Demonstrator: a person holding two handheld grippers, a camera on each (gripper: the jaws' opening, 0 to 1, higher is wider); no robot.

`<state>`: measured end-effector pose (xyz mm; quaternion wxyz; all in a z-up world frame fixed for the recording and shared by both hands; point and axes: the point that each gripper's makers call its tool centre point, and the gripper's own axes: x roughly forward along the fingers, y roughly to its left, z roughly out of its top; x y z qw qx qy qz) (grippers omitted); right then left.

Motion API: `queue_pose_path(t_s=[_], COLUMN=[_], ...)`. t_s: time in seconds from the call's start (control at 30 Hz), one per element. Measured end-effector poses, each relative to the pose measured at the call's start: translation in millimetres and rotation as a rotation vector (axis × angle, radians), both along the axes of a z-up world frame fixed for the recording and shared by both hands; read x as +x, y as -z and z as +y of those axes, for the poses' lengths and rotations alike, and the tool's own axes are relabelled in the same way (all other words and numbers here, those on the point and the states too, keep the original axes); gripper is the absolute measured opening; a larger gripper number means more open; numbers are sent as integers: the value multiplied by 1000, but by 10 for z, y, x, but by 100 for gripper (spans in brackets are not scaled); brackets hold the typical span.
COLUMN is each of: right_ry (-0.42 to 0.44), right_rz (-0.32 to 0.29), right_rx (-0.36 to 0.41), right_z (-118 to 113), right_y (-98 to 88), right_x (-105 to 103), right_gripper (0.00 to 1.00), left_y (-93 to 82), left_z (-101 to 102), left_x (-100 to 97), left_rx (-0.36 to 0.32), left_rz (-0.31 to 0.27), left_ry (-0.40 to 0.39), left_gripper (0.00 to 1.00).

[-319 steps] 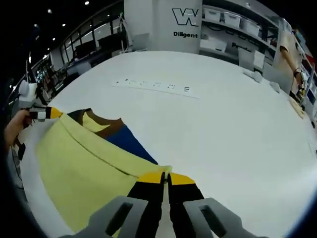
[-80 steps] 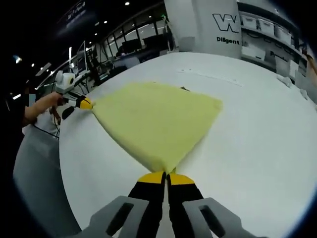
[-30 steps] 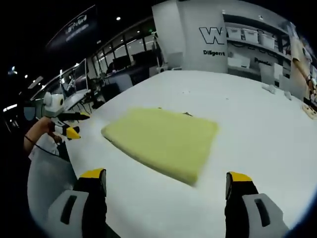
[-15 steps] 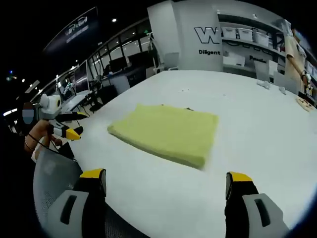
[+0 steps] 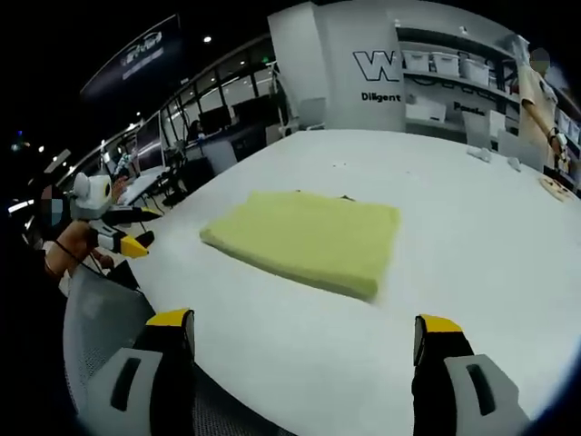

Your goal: Fold the garment on the visible template until the final outline fits inside the template.

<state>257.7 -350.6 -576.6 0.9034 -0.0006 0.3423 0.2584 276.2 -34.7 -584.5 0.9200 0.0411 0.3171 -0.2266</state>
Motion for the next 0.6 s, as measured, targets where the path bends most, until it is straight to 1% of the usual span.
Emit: queue_pose_path(t_s=[0.07,0.13,0.4,0.6], right_ry=[-1,2,5,5], right_rz=[9,12,11,14], right_rx=[-6,-12,-17,-27], right_z=[-8,-23,-48,-57], right_y=[27,47,51,70], right_x=[-22,-28,-51,-56], right_gripper=[99,99,99,99], left_y=[-1,14,36,28], left_z=[-7,-13,-36,-40], left_x=[0,-15,-37,-14], left_rx=[-9,-19,-16,-11], left_rz=[-6,3,10,5], left_ry=[-1,-4,4,10], left_gripper=[99,99,99,99])
